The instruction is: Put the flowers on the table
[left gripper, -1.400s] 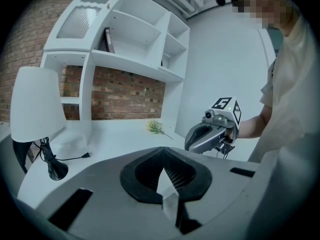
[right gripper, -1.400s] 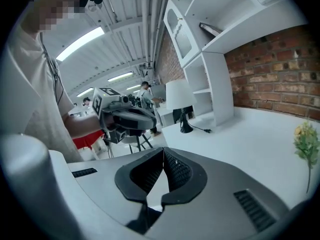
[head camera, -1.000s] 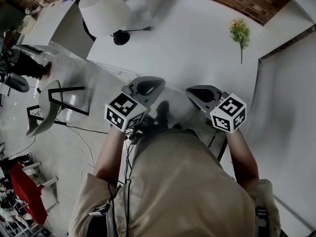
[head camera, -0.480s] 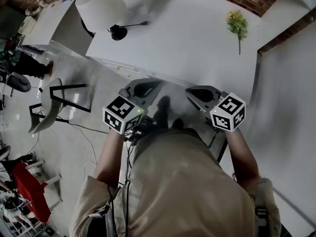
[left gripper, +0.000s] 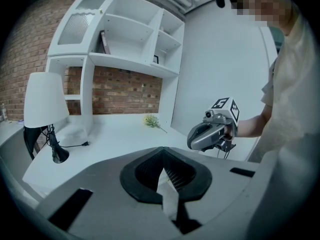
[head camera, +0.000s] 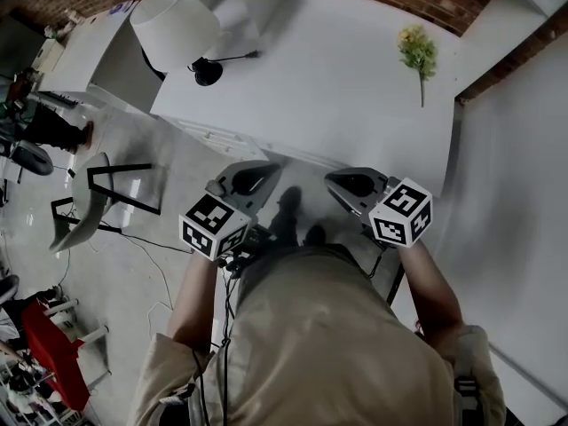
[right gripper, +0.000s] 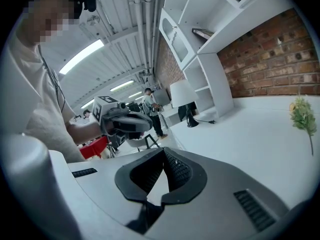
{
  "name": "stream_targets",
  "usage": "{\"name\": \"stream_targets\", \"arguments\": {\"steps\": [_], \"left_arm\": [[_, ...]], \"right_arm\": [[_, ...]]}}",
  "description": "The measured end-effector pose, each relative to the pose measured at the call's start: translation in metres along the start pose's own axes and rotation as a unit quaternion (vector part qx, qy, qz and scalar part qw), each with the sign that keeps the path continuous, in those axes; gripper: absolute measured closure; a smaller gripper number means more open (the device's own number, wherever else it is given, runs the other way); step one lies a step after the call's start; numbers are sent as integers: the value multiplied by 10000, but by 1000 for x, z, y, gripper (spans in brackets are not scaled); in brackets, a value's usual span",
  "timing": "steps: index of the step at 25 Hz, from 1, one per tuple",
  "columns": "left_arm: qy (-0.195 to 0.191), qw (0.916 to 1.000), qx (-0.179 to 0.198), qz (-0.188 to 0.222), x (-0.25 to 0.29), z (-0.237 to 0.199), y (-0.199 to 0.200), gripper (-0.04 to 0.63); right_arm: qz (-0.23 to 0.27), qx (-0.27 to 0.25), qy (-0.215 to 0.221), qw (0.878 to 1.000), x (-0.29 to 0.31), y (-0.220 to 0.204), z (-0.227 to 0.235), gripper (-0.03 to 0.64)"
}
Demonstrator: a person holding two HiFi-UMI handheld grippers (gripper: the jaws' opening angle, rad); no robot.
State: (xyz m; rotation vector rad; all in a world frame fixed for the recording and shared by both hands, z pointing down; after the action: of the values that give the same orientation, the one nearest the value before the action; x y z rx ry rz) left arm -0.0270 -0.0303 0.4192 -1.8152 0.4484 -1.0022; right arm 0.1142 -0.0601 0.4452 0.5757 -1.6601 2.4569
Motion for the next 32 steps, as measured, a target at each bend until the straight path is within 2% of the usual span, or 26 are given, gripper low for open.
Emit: {"name": "stream_targets", "arguments": {"steps": [11, 14, 18, 26, 32], "left_arm": [[219, 9988, 355, 258, 3, 3, 20, 588], [347, 9984, 368, 258, 2, 3, 20, 588], [471, 9985, 249, 154, -7, 2, 12, 588], [455, 9986, 260, 45, -10, 1, 11, 588], [235, 9990, 369, -1, -11, 6, 6, 588]], "right_arm": [[416, 132, -193, 9989, -20, 10, 8, 594], [649, 563, -143, 9962, -22, 7, 13, 594], [964, 1321, -84, 9865, -21, 2, 17, 594], [1121, 1593, 114, 9808, -19, 3, 13, 594], [1062, 1664, 325, 9798, -10, -4, 3, 594]]}}
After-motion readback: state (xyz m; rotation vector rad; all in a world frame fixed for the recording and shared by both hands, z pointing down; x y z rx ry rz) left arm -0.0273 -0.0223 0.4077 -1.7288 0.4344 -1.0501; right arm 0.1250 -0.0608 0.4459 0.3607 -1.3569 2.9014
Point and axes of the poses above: the fingertips, and each gripper's own axes: x forward along the fingers, z to its right, y out of its top, the point moved 4 cm from there along -x, backward along the fingers, and after that the axes turned 2 degrees about -x, right-handed, at the moved point
